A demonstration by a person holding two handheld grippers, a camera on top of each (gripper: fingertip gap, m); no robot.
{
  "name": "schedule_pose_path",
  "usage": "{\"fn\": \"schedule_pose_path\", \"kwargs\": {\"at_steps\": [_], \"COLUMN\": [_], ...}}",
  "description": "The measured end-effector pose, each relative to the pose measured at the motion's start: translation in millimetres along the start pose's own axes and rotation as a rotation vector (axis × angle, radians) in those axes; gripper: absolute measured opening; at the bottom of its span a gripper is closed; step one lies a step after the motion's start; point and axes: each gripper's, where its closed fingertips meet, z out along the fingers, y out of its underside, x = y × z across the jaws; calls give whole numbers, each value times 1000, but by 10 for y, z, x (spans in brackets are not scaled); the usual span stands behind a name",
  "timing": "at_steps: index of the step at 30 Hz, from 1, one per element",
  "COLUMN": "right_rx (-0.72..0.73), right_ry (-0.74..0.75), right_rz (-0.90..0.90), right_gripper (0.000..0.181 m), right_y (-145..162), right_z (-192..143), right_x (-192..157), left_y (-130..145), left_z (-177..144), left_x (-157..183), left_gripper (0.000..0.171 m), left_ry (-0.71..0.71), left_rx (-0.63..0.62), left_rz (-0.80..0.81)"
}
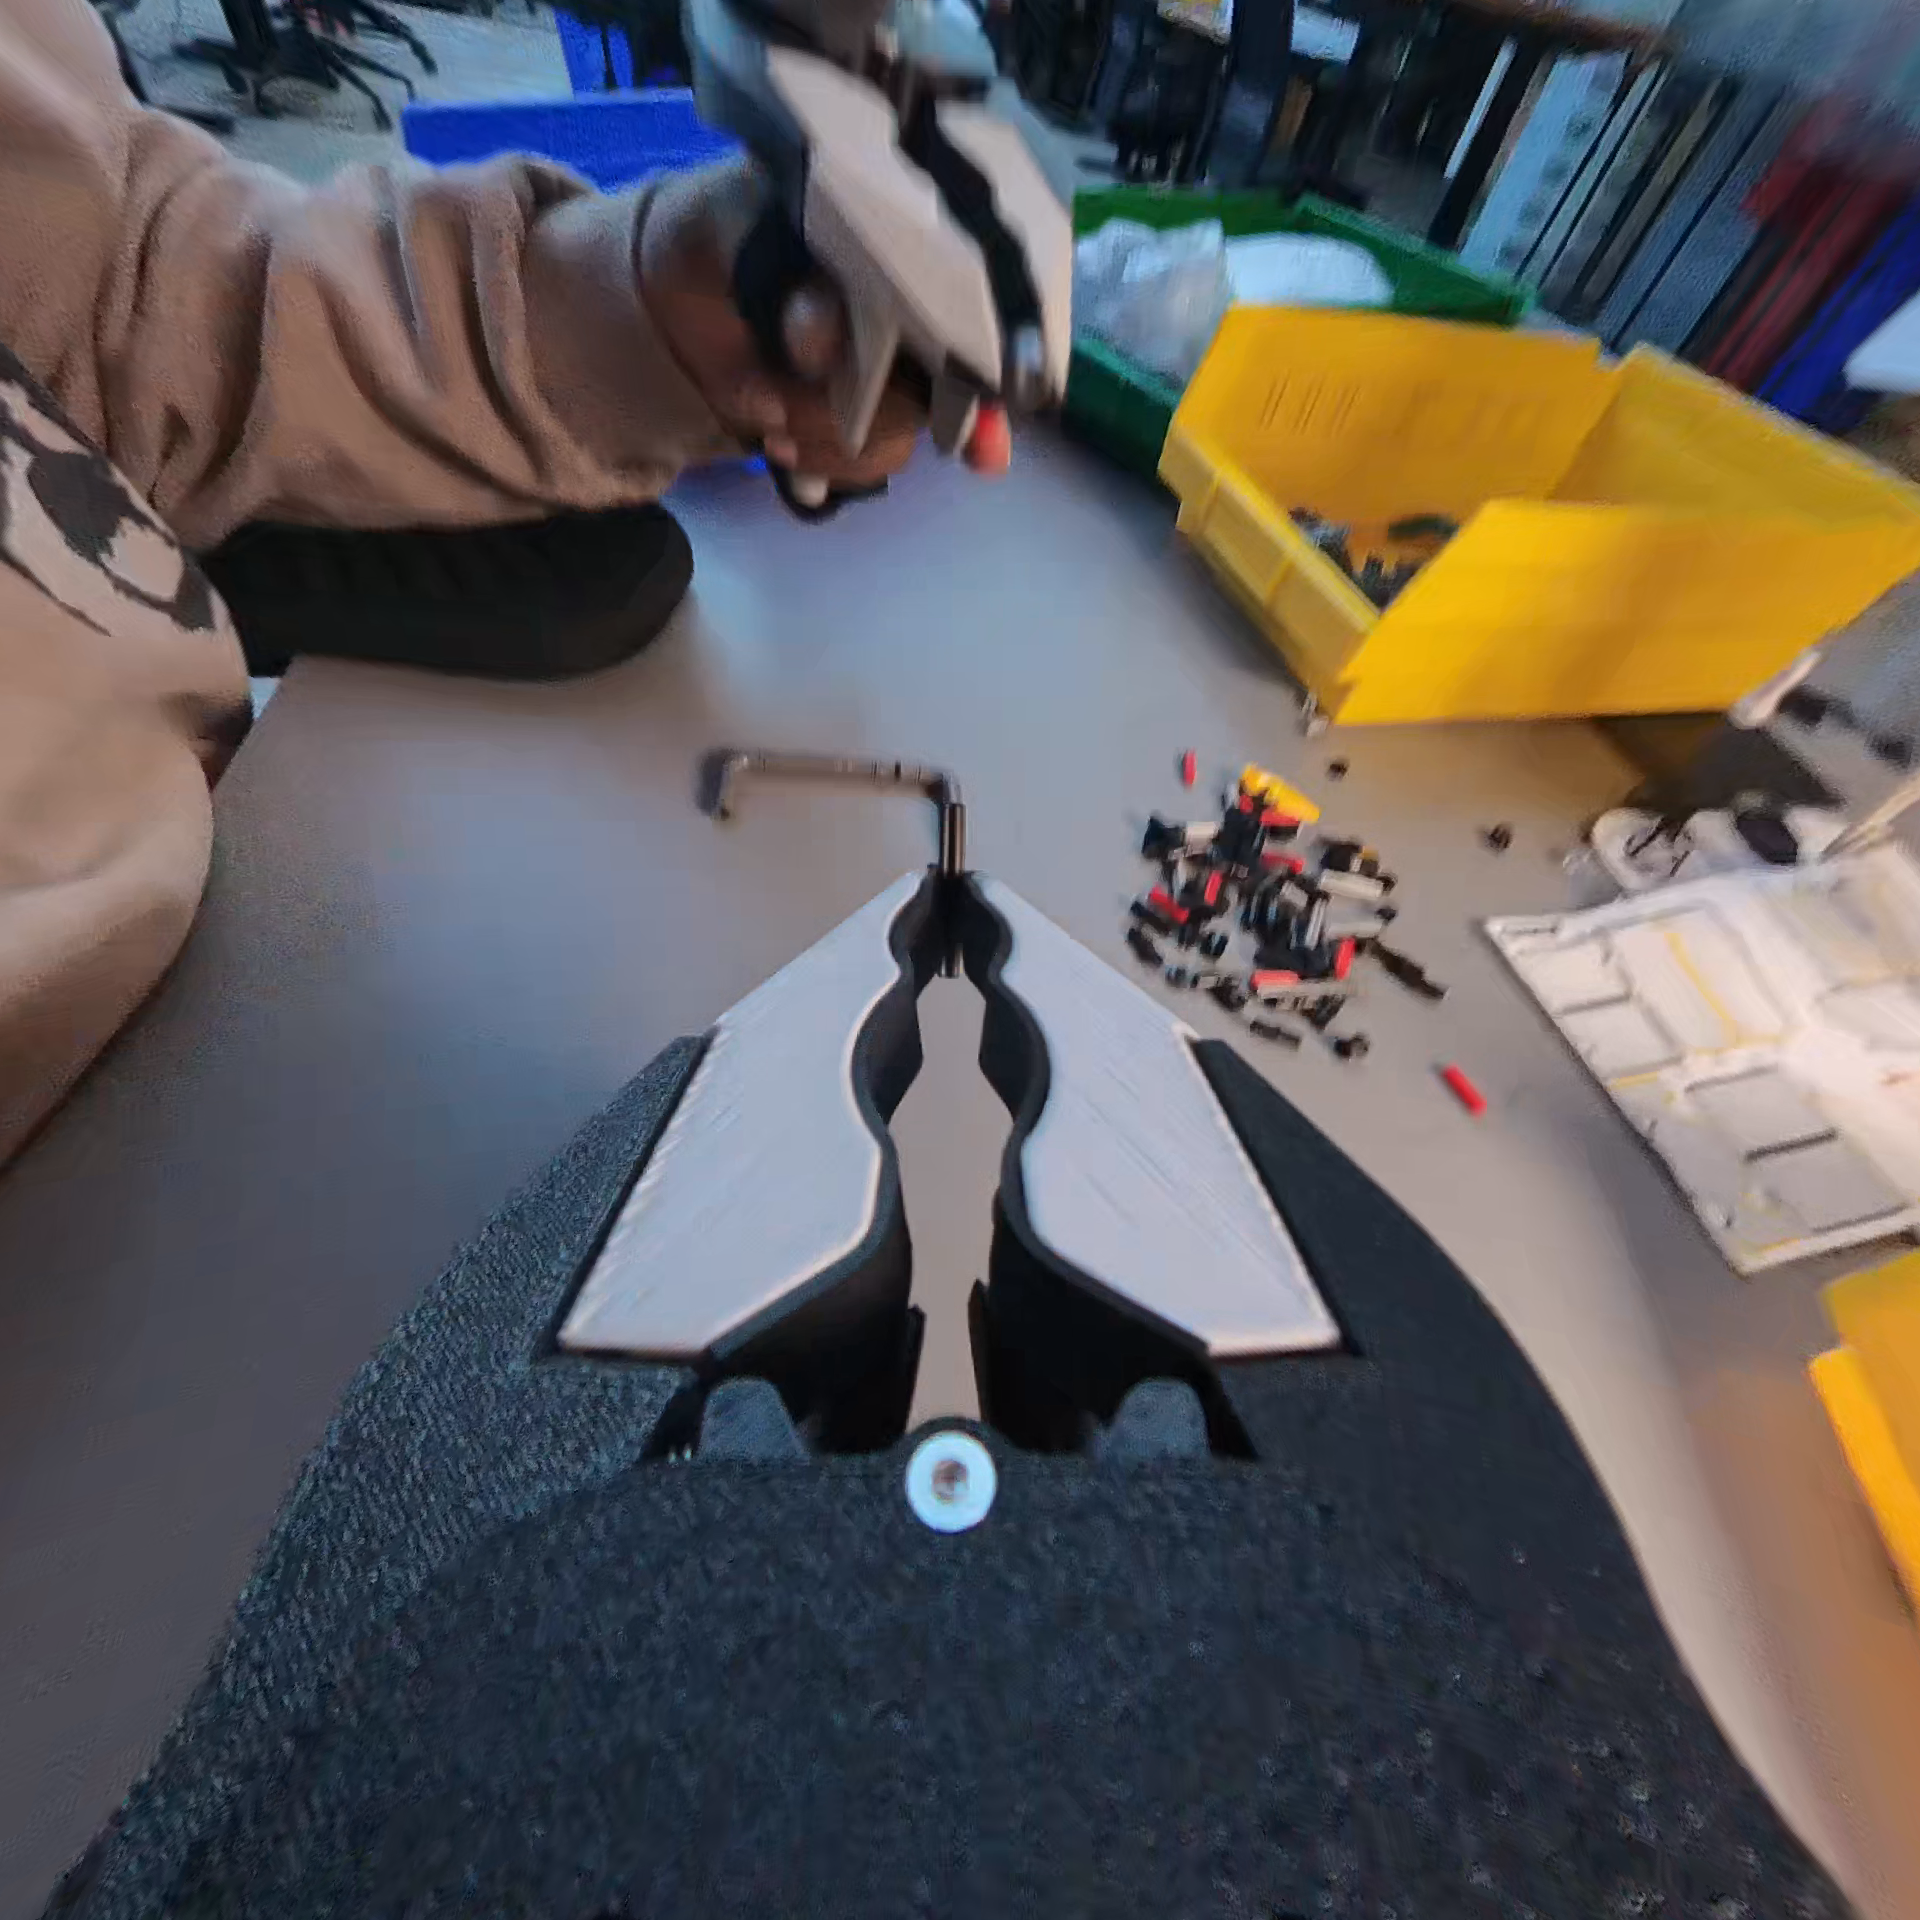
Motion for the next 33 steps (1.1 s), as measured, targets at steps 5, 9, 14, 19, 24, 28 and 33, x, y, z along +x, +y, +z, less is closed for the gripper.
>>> {"fn": "schedule_pose_path", "kwargs": {"at_steps": [5, 9, 14, 19, 24, 28, 33], "right_rx": [-8, 24, 63, -205, -479, -579, -444], "right_ry": [31, 223, 651, 1024, 1169, 1211, 1229], "right_rz": [2, 77, 110, 124, 407, 465, 307], "right_gripper": [2, 2, 2, 1, 3, 3, 31], "right_y": [-17, -97, -640, -357, 911, 1454, 885], "right_z": [93, -224, -1344, -2749, -3652, -3854, -3624], "right_x": [120, 486, 1241, 2236, 2949, 3089, 3104], "left_y": [168, 283, 218, 147, 169, 202, 142], "left_z": [293, 256, 130, 109, 126, 127, 131], "left_x": [-55, -138, -252, -220, -204, -249, -191], "left_gripper": [7, 7, 7, 7, 7, 7, 7], "left_ry": [18, 7, -33, 29, 28, 19, 113], "left_rx": [-14, 3, 67, 129, 123, 128, 192], "left_rz": [-136, -203, -228, -306, -305, -329, -440]}}
